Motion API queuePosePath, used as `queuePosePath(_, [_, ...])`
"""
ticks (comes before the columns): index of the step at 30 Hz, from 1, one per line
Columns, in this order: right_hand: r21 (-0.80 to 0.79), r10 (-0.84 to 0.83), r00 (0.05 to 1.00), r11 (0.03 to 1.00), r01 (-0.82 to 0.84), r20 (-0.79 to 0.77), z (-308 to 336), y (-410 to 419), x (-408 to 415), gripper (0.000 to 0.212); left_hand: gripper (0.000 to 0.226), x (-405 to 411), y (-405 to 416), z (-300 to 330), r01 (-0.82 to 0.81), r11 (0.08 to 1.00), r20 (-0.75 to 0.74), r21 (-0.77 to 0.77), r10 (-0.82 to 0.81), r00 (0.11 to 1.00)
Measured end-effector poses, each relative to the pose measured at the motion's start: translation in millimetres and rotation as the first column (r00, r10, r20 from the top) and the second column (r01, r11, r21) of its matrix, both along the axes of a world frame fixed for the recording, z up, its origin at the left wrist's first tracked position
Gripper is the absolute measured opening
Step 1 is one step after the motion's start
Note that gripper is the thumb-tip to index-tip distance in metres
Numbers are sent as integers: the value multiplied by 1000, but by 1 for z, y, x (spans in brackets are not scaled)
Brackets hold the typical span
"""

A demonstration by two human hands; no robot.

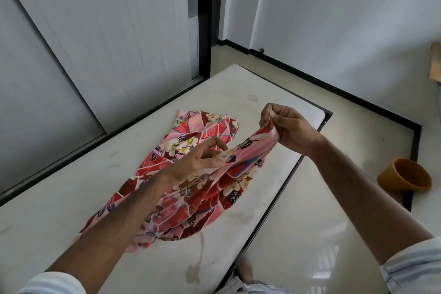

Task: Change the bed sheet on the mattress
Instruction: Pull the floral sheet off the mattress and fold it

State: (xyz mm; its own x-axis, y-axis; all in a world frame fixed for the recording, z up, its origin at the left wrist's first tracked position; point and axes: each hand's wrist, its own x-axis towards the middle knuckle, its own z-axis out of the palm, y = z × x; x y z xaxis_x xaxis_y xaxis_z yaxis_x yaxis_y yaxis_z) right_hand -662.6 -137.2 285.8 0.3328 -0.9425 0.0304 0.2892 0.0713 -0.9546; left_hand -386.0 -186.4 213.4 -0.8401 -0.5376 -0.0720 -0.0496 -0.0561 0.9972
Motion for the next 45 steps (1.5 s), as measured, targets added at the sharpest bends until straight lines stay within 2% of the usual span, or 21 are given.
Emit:
queuePosePath(4, [1, 6, 1000, 1000, -6, 5, 3, -3, 0, 24, 12, 4, -7, -1, -68, 998, -19, -7, 68, 997])
queuePosePath(5, [2, 9, 1000, 1000, -9, 3, 3, -4, 0, 23, 9, 4, -8, -3, -129, 991, -40, -44, 127, 991])
queuePosePath(7, [6, 17, 1000, 1000, -17, -11, 5, -7, -1, 23, 16, 2, -11, -7, -322, 915, -69, -244, 315, 947])
queuePosePath(9, [5, 3, 1000, 1000, -3, -30, 6, -10, 1, 24, 20, 0, -13, -13, -460, 712, -92, -530, 492, 866])
queuePosePath(11, [3, -50, 998, 999, 51, -47, 7, -13, 4, 28, 22, -3, -11, -20, -453, 431, -166, -780, 556, 814])
queuePosePath(12, [0, -86, 995, 996, 86, -52, 8, -15, 5, 30, 22, -5, -10, -24, -434, 345, -195, -832, 551, 812])
queuePosePath(14, [-27, -158, 984, 987, 157, -79, 11, -19, 8, 30, 23, -9, -8, -34, -445, 305, -234, -842, 536, 811])
queuePosePath(18, [-193, -387, 877, 919, 343, -285, 17, -27, 11, 25, 35, -17, -1, -44, -491, 410, -259, -769, 503, 825])
queuePosePath(21, [-294, -475, 810, 874, 387, -344, 25, -30, 16, 25, 30, -21, 3, -45, -544, 417, -301, -728, 519, 800])
queuePosePath(24, [-312, -500, 787, 860, 404, -361, 31, -32, 19, 28, 19, -22, -1, -48, -530, 283, -322, -799, 544, 775])
queuePosePath(26, [-309, -504, 781, 859, 408, -368, 34, -34, 20, 28, 14, -22, -3, -49, -438, 178, -302, -881, 501, 811])
queuePosePath(28, [-297, -499, 785, 863, 409, -368, 35, -37, 20, 28, 17, -22, -4, -47, -354, 62, -286, -933, 469, 836])
queuePosePath(30, [-277, -496, 791, 866, 417, -358, 36, -38, 19, 28, 24, -20, -8, -48, -295, -52, -282, -954, 490, 825])
queuePosePath(33, [-249, -488, 802, 871, 423, -346, 36, -40, 17, 28, 17, -18, -10, -52, -229, -144, -270, -963, 523, 808])
queuePosePath(35, [-228, -477, 812, 878, 421, -336, 35, -41, 18, 27, 18, -18, -9, -55, -186, -152, -240, -971, 544, 804])
queuePosePath(39, [-197, -461, 828, 887, 417, -320, 36, -42, 22, 27, 47, -23, -10, -53, -101, -23, -89, -995, 686, 723])
queuePosePath(45, [-191, -430, 843, 902, 388, -321, 39, -42, 30, 26, 34, -33, -15, -47, -127, 27, -68, -992, 728, 682])
